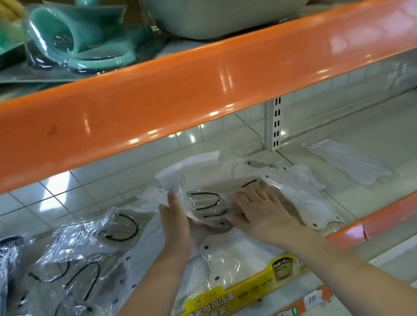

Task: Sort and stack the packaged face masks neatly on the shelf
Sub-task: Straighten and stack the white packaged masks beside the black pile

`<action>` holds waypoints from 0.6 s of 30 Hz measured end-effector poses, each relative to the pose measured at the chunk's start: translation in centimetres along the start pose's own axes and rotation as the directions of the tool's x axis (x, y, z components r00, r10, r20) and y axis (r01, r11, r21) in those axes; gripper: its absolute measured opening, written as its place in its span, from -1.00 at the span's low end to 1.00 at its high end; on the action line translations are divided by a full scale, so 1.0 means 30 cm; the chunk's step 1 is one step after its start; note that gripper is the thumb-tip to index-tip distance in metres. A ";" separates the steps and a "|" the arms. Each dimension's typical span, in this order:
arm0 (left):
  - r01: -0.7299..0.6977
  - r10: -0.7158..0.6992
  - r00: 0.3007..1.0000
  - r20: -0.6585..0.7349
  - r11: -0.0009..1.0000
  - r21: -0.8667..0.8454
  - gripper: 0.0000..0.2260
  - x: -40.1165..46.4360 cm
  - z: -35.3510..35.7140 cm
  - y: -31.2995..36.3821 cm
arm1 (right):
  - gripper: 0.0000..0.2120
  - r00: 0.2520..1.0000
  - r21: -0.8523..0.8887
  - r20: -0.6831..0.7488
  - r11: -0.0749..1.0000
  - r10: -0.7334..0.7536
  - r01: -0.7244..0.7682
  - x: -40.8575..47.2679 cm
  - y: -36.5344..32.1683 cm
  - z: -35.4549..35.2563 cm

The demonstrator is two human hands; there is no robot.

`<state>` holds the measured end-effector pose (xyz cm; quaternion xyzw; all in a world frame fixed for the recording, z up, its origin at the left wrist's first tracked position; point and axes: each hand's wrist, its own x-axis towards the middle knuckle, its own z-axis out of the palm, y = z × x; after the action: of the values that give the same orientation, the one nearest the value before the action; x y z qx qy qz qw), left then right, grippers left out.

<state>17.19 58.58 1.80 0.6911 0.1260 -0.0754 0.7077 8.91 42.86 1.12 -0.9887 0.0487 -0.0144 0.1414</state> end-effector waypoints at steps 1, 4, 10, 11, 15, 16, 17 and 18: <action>-0.065 0.069 0.997 -0.044 0.994 0.082 -0.50 -0.008 -0.016 0.011 | -0.43 0.999 0.011 -0.004 0.999 -0.038 0.038 -0.014 -0.009 0.002; -0.248 0.294 0.951 -0.095 0.910 0.334 -0.92 -0.001 -0.079 0.006 | -0.24 0.981 -0.013 0.119 0.988 -0.151 0.153 -0.054 -0.025 0.032; -0.237 0.416 0.909 -0.024 0.563 0.792 -0.58 -0.001 -0.244 -0.033 | -0.33 0.985 -0.078 0.169 0.995 -0.041 0.055 -0.047 0.026 0.064; -0.193 0.391 0.920 -0.019 0.494 0.848 -0.57 -0.004 -0.275 -0.043 | -0.38 0.985 -0.066 0.173 0.997 -0.018 0.030 -0.040 0.034 0.059; -0.098 0.315 0.949 -0.006 0.314 0.944 -0.53 -0.016 -0.368 -0.091 | -0.50 0.990 -0.065 0.135 0.998 0.030 -0.022 -0.023 0.026 0.038; -0.085 0.285 0.958 0.002 0.281 0.956 -0.53 -0.020 -0.376 -0.098 | -0.48 0.992 -0.068 0.121 0.997 0.039 -0.031 -0.021 0.014 0.034; -0.072 0.259 0.966 0.006 0.246 0.967 -0.53 -0.022 -0.381 -0.107 | -0.46 0.994 -0.060 0.101 0.998 0.041 -0.035 -0.018 -0.004 0.034; -0.071 0.245 0.969 0.017 0.211 0.975 -0.54 -0.021 -0.383 -0.115 | -0.48 0.996 -0.045 0.081 0.999 0.032 -0.028 -0.015 -0.026 0.038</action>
<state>14.78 69.88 -1.48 0.9923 0.0303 -0.0158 0.1189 8.59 43.98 0.24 -0.9904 0.0581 0.0293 0.1218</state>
